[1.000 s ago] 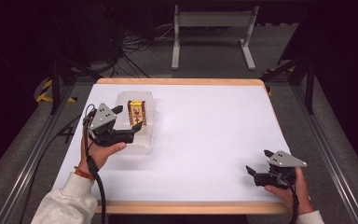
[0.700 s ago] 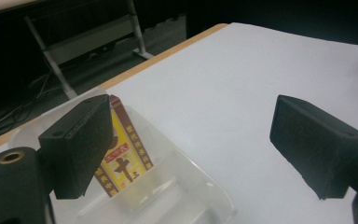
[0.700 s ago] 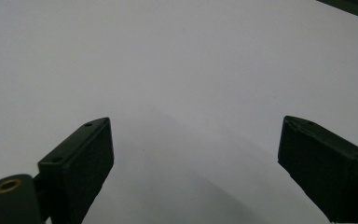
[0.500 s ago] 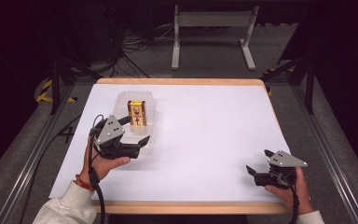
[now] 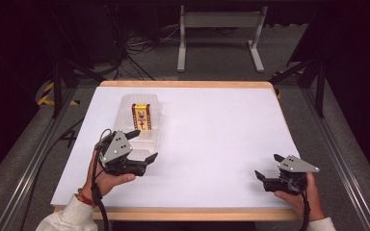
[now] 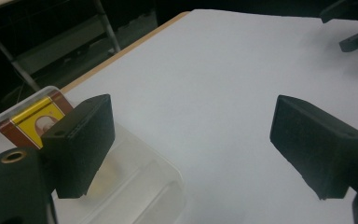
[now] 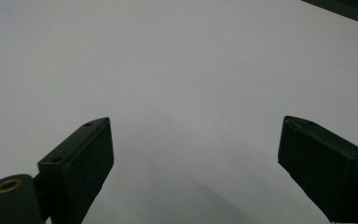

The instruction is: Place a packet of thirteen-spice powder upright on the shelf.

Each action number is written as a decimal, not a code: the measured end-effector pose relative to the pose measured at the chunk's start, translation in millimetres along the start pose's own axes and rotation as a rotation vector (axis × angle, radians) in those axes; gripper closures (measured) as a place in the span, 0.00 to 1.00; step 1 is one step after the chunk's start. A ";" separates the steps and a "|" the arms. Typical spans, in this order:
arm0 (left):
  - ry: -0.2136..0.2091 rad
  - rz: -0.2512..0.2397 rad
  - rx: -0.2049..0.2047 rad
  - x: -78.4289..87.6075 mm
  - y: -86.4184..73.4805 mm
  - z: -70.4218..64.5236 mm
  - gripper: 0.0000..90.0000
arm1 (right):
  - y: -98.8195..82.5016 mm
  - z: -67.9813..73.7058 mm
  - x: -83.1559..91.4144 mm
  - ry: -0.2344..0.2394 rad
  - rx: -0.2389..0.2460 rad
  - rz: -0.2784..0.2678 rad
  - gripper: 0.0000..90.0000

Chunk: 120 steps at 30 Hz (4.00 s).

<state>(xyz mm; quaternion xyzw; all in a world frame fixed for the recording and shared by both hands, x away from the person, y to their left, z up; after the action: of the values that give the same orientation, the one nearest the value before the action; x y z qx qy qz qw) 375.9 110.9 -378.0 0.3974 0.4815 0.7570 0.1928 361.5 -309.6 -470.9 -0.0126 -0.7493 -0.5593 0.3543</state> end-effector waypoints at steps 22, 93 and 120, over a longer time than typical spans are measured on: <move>-0.081 0.119 -0.103 -2.7 -30.8 -32.9 0.18 | -0.2 0.0 0.2 -0.004 0.003 0.004 0.12; 0.065 0.196 0.226 38.9 -152.1 33.2 0.09 | 4.8 0.9 12.3 0.004 0.001 -0.038 0.12; 0.047 0.196 0.224 33.7 -148.6 31.6 0.08 | 1.5 -0.4 14.2 -0.005 -0.005 -0.036 0.12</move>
<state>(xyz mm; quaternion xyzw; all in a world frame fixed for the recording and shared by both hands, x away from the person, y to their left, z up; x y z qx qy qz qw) 366.8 220.4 -488.1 0.4436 0.5262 0.7229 0.0610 351.7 -314.8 -461.9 -0.0014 -0.7488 -0.5675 0.3424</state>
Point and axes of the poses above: each handheld gripper's, and its own axes: x roughly backward along the jaws, y roughly out of its top, z roughly to its left, the point moved 7 cm from there along -x, roughly forward along the jaws, and after that the axes turned 3 degrees about -x, right-handed, at the moved point
